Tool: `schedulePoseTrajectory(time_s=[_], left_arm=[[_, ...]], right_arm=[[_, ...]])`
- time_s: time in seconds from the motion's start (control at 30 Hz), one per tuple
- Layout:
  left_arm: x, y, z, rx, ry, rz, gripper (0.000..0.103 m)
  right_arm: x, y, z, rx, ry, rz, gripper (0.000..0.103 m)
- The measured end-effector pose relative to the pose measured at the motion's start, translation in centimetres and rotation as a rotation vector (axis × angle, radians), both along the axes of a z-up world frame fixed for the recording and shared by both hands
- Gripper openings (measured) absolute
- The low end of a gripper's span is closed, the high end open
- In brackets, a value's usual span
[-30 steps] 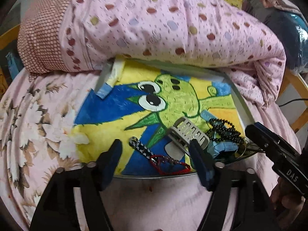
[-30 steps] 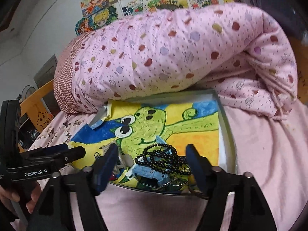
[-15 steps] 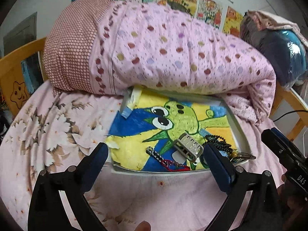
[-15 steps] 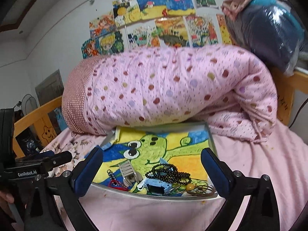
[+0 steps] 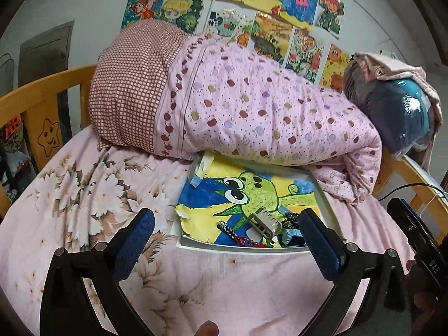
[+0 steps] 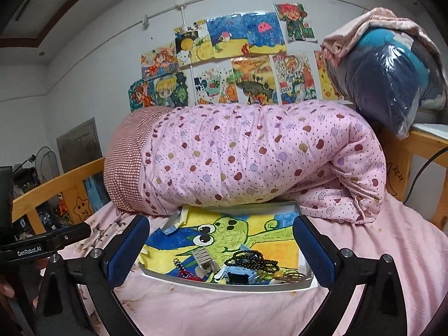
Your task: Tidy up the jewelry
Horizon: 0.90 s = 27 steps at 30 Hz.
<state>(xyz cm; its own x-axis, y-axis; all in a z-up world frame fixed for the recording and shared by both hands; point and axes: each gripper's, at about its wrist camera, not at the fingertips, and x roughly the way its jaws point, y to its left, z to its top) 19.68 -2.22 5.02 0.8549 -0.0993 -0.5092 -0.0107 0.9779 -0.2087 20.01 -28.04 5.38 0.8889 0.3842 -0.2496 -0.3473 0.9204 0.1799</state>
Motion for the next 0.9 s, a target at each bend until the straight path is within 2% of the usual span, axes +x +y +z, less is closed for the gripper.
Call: schedulePoseTrajectory(time_s=[0.17, 0.4, 0.63, 0.9], left_arm=[[-3.0, 0.3, 0.5, 0.001, -0.048, 0.037, 0.101], [-6.2, -0.2, 0.6, 0.067, -0.093, 0.034, 0.101], [-8.2, -0.2, 0.4, 0.092, -0.1, 0.053, 0.101], [-10.3, -0.4, -0.2, 0.119, -0.112, 0.037, 0.101]], right_arm=[[-2.1, 0.3, 0.4, -0.014, -0.024, 0.0, 0.103], [-4.7, -0.5, 0.9, 0.0, -0.041, -0.041, 0.103], [-7.2, -1.4, 0.6, -0.005, -0.036, -0.096, 0.103], [-10.4, -0.9, 0.1, -0.038, -0.021, -0.082, 0.103]])
